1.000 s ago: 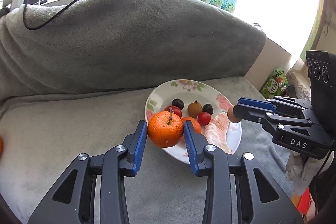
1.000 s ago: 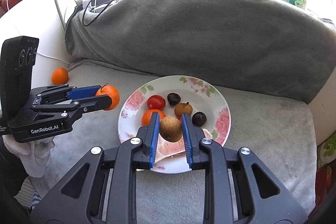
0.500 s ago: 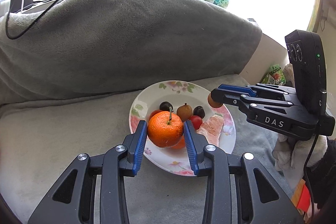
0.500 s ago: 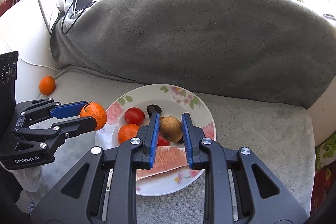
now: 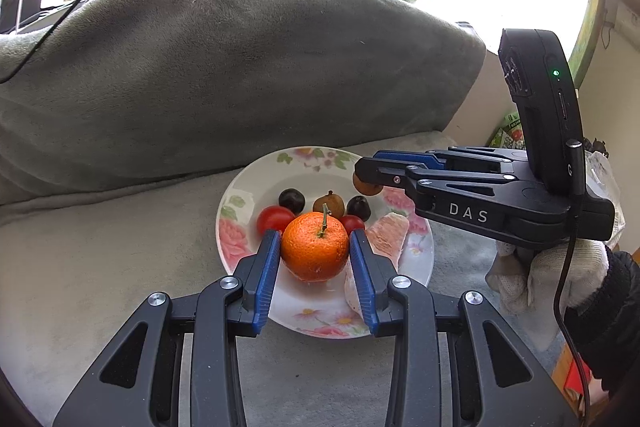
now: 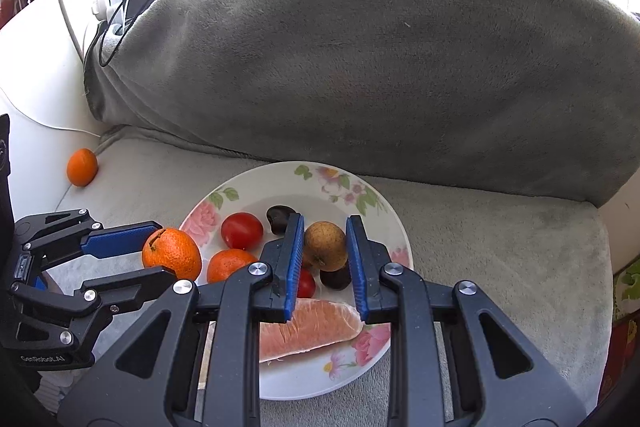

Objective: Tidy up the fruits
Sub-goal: 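Open right gripper to drop the brown fruit while left gripper releases the tangerine into the plate, then withdraw both grippers and move right gripper toward the large orange by the wall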

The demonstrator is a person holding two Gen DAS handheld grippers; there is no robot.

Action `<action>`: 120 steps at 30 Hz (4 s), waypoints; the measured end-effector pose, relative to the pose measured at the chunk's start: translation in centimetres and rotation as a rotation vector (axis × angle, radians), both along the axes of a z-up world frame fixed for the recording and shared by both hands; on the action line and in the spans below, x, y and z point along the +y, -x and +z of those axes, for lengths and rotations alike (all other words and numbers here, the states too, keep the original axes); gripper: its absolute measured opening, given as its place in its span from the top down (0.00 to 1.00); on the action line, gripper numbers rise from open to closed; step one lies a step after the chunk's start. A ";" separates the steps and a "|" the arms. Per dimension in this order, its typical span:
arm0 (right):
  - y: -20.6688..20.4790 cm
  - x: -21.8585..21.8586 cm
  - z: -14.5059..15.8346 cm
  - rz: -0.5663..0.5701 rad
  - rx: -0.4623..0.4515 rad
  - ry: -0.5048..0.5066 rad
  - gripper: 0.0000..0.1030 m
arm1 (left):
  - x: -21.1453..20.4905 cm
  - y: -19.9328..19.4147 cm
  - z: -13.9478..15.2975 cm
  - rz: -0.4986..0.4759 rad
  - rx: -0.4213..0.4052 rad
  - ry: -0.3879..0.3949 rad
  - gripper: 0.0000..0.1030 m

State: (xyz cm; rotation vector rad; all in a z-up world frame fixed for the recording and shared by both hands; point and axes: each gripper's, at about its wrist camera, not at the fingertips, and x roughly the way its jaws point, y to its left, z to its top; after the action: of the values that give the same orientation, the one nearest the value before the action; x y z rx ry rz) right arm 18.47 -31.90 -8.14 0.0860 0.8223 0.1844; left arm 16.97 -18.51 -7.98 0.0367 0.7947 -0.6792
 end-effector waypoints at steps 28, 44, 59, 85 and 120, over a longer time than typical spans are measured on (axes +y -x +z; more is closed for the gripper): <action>0.5 -0.3 1.2 -0.034 -0.039 -0.002 0.18 | -0.9 0.5 0.6 -0.023 -0.042 -0.002 0.35; 1.1 0.5 2.6 -0.052 -0.059 0.055 0.05 | -0.1 1.4 1.3 0.010 -0.088 -0.031 0.22; 2.0 2.0 3.9 -0.053 -0.074 0.049 0.05 | 1.9 2.7 2.5 0.033 -0.121 -0.019 0.22; -0.2 12.5 6.5 0.126 -0.105 -0.002 0.05 | 14.1 3.1 3.7 0.286 -0.159 0.048 0.22; -10.4 33.7 2.3 0.412 0.082 -0.226 0.05 | 34.0 1.0 -2.8 0.668 -0.021 0.027 0.29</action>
State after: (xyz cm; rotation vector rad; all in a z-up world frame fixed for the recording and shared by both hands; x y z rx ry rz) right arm 28.91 1.77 -5.89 0.1363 0.8927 0.6659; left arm 15.95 15.50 -10.82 -0.2372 0.7187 -0.0555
